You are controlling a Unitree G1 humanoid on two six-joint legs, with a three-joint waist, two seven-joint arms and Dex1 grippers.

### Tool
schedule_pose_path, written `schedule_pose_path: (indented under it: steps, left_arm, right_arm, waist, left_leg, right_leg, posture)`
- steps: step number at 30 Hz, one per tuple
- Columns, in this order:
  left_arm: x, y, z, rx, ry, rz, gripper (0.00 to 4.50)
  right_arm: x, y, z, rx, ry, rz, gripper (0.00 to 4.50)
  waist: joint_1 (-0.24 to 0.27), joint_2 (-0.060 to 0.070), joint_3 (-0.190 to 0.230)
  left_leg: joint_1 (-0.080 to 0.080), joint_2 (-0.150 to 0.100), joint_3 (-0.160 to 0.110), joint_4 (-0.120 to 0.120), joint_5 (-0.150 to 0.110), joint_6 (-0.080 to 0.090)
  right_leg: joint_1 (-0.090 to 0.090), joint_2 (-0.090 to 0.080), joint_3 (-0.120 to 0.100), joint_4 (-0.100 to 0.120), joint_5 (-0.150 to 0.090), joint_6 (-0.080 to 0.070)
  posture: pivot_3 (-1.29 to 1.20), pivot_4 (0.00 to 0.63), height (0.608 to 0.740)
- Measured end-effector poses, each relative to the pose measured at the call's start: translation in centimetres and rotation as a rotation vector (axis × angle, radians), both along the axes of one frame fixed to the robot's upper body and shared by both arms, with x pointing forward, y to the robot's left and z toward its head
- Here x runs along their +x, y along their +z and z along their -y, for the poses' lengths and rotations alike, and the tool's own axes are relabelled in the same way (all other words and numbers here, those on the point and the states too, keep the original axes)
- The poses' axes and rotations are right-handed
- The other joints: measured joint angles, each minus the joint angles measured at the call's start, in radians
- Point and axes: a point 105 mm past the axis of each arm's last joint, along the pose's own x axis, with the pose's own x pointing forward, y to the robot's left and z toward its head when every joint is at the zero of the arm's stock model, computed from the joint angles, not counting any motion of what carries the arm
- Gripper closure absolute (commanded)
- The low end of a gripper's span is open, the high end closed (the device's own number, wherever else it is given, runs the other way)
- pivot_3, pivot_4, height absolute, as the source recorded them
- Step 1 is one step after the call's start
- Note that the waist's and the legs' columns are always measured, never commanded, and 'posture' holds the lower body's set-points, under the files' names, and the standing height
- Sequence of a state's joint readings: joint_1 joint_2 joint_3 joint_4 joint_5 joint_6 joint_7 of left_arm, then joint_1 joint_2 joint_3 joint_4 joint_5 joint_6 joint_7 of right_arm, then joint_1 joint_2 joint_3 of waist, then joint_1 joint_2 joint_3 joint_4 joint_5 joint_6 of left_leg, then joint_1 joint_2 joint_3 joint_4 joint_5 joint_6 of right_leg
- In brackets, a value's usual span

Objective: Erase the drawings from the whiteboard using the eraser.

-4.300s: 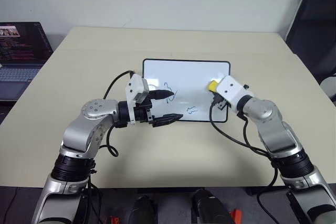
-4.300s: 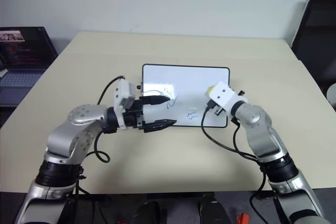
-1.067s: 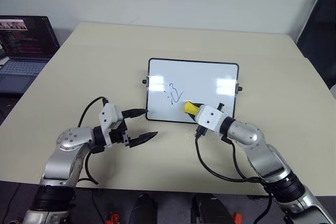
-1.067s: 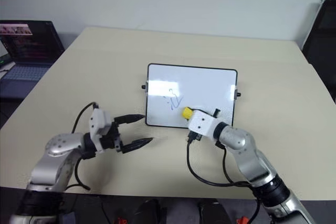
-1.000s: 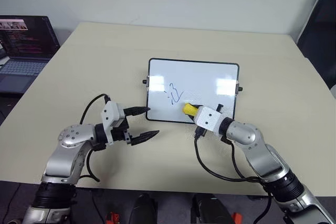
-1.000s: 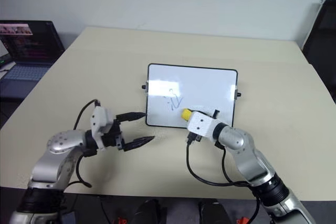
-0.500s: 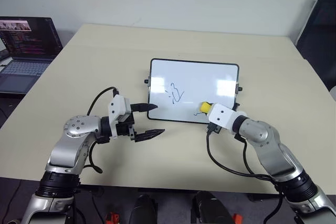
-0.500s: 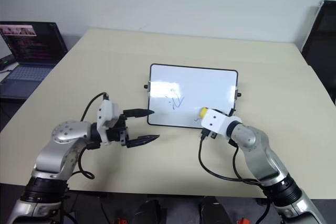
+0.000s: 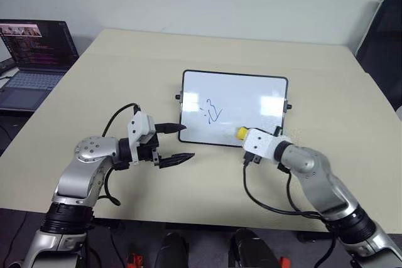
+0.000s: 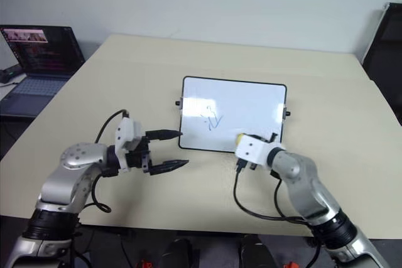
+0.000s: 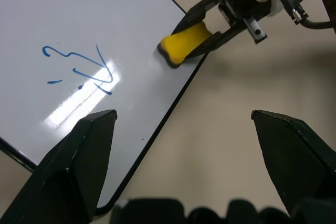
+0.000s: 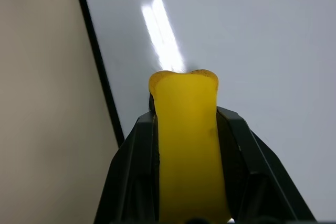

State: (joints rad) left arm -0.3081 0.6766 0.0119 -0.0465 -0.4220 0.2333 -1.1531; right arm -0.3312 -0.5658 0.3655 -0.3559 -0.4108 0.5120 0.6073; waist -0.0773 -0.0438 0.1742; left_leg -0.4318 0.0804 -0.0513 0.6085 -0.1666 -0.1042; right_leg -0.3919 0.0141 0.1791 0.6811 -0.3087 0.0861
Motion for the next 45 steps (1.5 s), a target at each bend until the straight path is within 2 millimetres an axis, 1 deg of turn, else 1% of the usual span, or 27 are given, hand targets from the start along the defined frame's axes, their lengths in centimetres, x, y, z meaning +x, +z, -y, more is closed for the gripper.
schedule_pose_path:
  steps: [3, 7, 8, 10, 13, 15, 17, 19, 20, 24, 26, 27, 31, 34, 37, 41, 43, 45]
  left_arm:
    - [0.1, 0.0, 0.0, -0.001, 0.007, -0.002, 0.0]
    - [0.1, -0.1, -0.1, -0.002, 0.015, -0.015, 0.0]
    - [0.1, -0.1, -0.1, -0.002, 0.019, -0.017, 0.0]
    - [0.2, 0.0, 0.0, -0.004, 0.021, -0.014, 0.0]
    - [0.2, 0.5, 0.4, -0.007, 0.016, -0.006, 0.0]
    - [0.1, 0.7, 0.5, -0.008, 0.018, -0.006, 0.0]
    - [0.1, 0.8, 0.6, -0.009, 0.027, -0.01, 0.0]
    - [0.1, 0.8, 0.6, -0.013, 0.035, -0.013, 0.0]
    - [0.1, 0.8, 0.6, -0.019, 0.046, -0.018, 0.0]
    - [0.3, 0.8, -0.5, -0.045, 0.128, -0.027, 0.0]
    - [0.6, 0.8, -1.2, -0.065, 0.19, -0.019, 0.0]
    - [0.7, 0.7, -1.6, -0.078, 0.226, -0.016, 0.0]
    - [0.9, 0.3, -2.5, -0.106, 0.322, -0.015, 0.0]
    - [1.1, 0.2, -3.5, -0.13, 0.402, -0.01, 0.0]
    - [1.5, 0.7, -4.4, -0.169, 0.481, 0.018, 0.0]
    - [1.6, 1.8, -5.5, -0.216, 0.557, 0.051, 0.0]
    - [1.3, 1.8, -5.7, -0.218, 0.567, 0.05, 0.0]
    - [1.1, 1.3, -5.8, -0.214, 0.577, 0.035, 0.0]
  right_arm:
    - [-0.1, 0.0, 0.9, -0.027, -0.015, 0.001, 3.36]
    - [-0.1, 0.0, 0.8, -0.034, -0.009, 0.004, 3.36]
    - [0.0, 0.0, 0.3, -0.03, -0.001, 0.008, 3.36]
    - [0.1, -0.2, -1.3, -0.009, 0.029, 0.008, 3.36]
    - [0.5, -0.2, -4.6, 0.035, 0.09, 0.0, 3.36]
    - [0.7, 0.0, -5.6, 0.046, 0.111, 0.005, 3.36]
    - [0.8, 0.1, -5.8, 0.048, 0.117, 0.014, 3.36]
    - [0.8, 0.2, -5.6, 0.051, 0.114, 0.015, 3.36]
    - [0.7, 0.2, -5.1, 0.052, 0.106, 0.013, 3.36]
    - [0.1, 0.2, -2.1, 0.074, 0.048, -0.001, 3.36]
    - [-0.1, 0.4, -0.9, 0.13, 0.02, -0.006, 3.36]
    - [-0.4, 0.8, -0.6, 0.188, 0.017, -0.008, 3.36]
    - [-2.0, 3.3, -1.0, 0.438, 0.065, 0.022, 3.36]
    - [-3.5, 3.9, -1.2, 0.573, 0.101, -0.006, 3.36]
    - [-4.3, 4.6, -1.6, 0.72, 0.11, -0.037, 3.36]
    - [-4.5, 4.9, -0.6, 0.802, 0.066, -0.032, 3.36]
    - [-4.4, 4.9, -0.2, 0.821, 0.051, -0.029, 3.36]
    - [-4.6, 4.6, 0.1, 0.832, 0.042, -0.043, 3.36]
  waist:
    - [-0.001, 0.0, 0.0]
    - [-0.004, 0.0, 0.0]
    - [-0.005, -0.001, 0.0]
    - [-0.014, -0.001, 0.0]
    - [-0.022, 0.0, 0.0]
    - [-0.02, 0.0, 0.0]
    - [-0.015, 0.0, 0.0]
    - [-0.009, 0.0, 0.0]
    - [-0.006, 0.001, 0.0]
    - [-0.002, 0.001, 0.001]
    - [-0.004, 0.001, 0.001]
    - [-0.005, 0.001, 0.001]
    - [-0.009, 0.001, 0.001]
    - [-0.007, 0.002, 0.001]
    - [-0.007, 0.002, 0.001]
    - [-0.007, 0.002, 0.001]
    - [-0.007, 0.002, 0.001]
    - [-0.007, 0.002, 0.001]
  left_leg:
    - [0.002, 0.0, 0.0, 0.0, 0.0, 0.0]
    - [0.002, 0.0, 0.0, 0.0, 0.0, 0.0]
    - [0.002, 0.0, 0.0, 0.0, 0.0, 0.0]
    - [0.003, 0.001, 0.0, 0.0, 0.0, 0.0]
    - [0.003, 0.001, 0.0, 0.0, 0.0, 0.001]
    - [0.002, 0.001, 0.0, 0.0, 0.0, 0.001]
    - [0.001, 0.001, 0.0, -0.001, 0.0, 0.001]
    - [0.001, 0.001, 0.0, -0.002, 0.0, 0.001]
    - [0.001, 0.001, -0.001, -0.002, 0.0, 0.001]
    - [0.0, 0.0, -0.001, -0.002, 0.0, 0.001]
    - [0.0, 0.0, -0.001, -0.002, 0.0, 0.001]
    - [0.0, 0.0, -0.001, -0.002, 0.0, 0.001]
    - [0.0, 0.001, -0.001, -0.004, 0.0, 0.001]
    - [0.0, 0.001, -0.001, -0.004, 0.0, 0.001]
    - [0.0, 0.0, -0.001, -0.004, 0.0, 0.0]
    - [0.0, 0.0, -0.001, -0.004, 0.0, 0.0]
    - [0.0, 0.0, -0.001, -0.004, 0.0, 0.0]
    - [0.0, 0.0, -0.001, -0.005, 0.0, 0.0]
  right_leg:
    - [0.001, 0.0, 0.0, 0.0, 0.0, 0.0]
    - [0.001, 0.0, 0.0, 0.0, 0.0, 0.0]
    - [0.001, 0.0, 0.0, 0.0, 0.0, -0.001]
    - [0.001, 0.0, 0.0, 0.0, 0.001, -0.001]
    - [0.001, 0.001, 0.0, 0.001, 0.002, -0.001]
    - [0.001, 0.001, 0.0, 0.0, 0.002, -0.001]
    - [0.001, 0.001, 0.0, -0.001, 0.001, 0.0]
    - [0.0, 0.001, 0.0, -0.001, 0.001, -0.001]
    - [0.0, 0.001, 0.0, -0.001, 0.001, -0.001]
    - [0.0, 0.0, -0.001, -0.001, 0.0, 0.0]
    - [0.0, 0.0, -0.001, -0.001, 0.0, 0.0]
    - [0.0, 0.0, -0.001, -0.001, 0.0, 0.0]
    - [0.0, 0.0, -0.001, -0.001, 0.0, 0.0]
    - [0.0, 0.0, -0.001, -0.001, 0.0, -0.001]
    - [0.0, 0.0, -0.001, -0.001, 0.0, -0.001]
    - [0.0, 0.0, -0.001, -0.001, 0.0, -0.001]
    - [-0.001, 0.0, -0.001, -0.001, 0.0, -0.001]
    - [-0.001, 0.0, -0.001, -0.001, -0.001, -0.001]
  posture:
    - [0.0, 0.15, 0.74]
    - [0.0, 0.15, 0.74]
    - [0.0, 0.15, 0.74]
    - [0.0, 0.15, 0.74]
    - [0.0, 0.15, 0.74]
    - [0.0, 0.15, 0.74]
    - [0.0, 0.15, 0.74]
    - [0.0, 0.15, 0.74]
    - [0.0, 0.15, 0.74]
    - [0.0, 0.15, 0.74]
    - [0.0, 0.15, 0.74]
    - [0.0, 0.15, 0.74]
    - [0.0, 0.15, 0.74]
    - [0.0, 0.15, 0.74]
    - [0.0, 0.15, 0.74]
    - [0.0, 0.15, 0.74]
    - [0.0, 0.15, 0.74]
    - [0.0, 0.15, 0.74]
